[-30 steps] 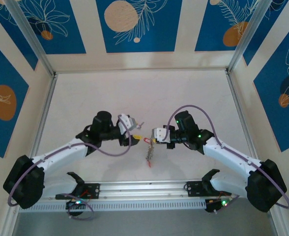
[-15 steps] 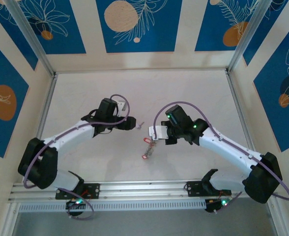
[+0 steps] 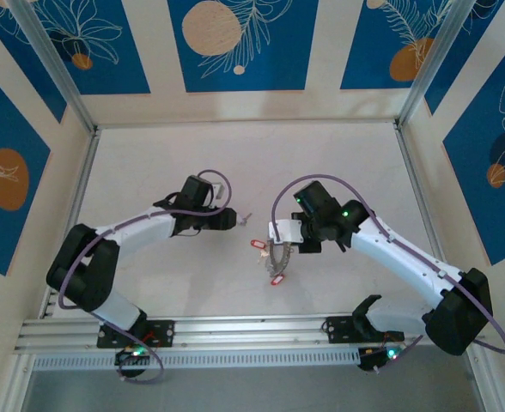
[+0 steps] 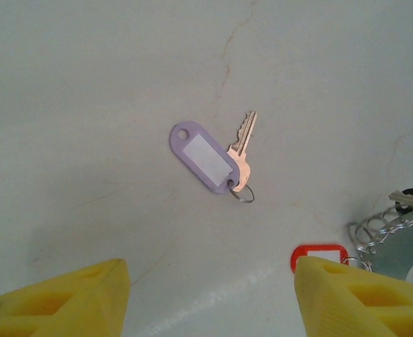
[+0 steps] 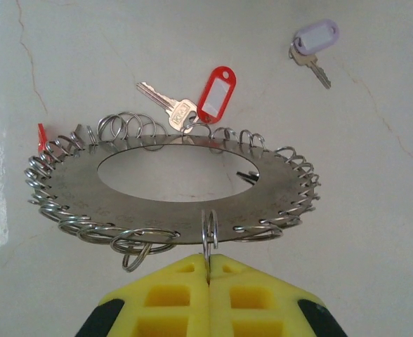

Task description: Put the keys on the keyring

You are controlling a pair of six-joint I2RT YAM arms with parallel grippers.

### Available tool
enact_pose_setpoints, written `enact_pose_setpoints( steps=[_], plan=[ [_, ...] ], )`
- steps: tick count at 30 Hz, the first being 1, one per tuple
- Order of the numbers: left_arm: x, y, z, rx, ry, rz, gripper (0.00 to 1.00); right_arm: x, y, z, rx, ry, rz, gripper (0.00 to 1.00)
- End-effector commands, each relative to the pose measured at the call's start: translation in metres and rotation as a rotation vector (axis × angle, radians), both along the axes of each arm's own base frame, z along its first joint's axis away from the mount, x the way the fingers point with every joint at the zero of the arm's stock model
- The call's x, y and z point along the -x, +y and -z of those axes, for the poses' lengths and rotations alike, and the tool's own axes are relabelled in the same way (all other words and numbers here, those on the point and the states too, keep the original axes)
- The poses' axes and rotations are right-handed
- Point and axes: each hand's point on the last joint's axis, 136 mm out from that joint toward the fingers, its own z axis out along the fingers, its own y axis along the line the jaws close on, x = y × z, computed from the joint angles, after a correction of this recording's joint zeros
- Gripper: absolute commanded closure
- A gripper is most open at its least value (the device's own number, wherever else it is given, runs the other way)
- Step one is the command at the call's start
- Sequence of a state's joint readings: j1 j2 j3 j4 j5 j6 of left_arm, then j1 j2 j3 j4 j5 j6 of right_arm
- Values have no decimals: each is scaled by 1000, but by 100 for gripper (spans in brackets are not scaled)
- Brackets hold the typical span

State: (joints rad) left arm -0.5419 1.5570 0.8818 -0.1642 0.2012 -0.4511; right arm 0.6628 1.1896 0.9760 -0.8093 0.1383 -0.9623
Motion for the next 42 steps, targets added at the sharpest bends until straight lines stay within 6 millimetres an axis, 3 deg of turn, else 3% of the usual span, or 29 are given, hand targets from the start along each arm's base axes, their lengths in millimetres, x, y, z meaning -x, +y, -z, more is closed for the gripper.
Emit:
enact_pose_setpoints(
  steps=[1,6,9,15,29,42],
  plan=[
    [-4,-12,-1,14,-2,15,41,0,4,-6,-31,25,16,100],
    [-7,-25,10,-41,12,52,51,-12,2,-11,-61,-23,66,100],
    [-7,-35,15,-81,20,93,64,-18,-2,-15,-75,-49,99,100],
    [-11,-48,26,-97,72,33,67,-18,-5,-15,-93,-73,111,100],
    [-5,-45,41,-110,224,-317,70,-24,-8,-17,-110,-123,131,100],
    [-13,-57,41,-48,246,-363,76,-24,-8,-19,-128,-144,129,100]
  ],
)
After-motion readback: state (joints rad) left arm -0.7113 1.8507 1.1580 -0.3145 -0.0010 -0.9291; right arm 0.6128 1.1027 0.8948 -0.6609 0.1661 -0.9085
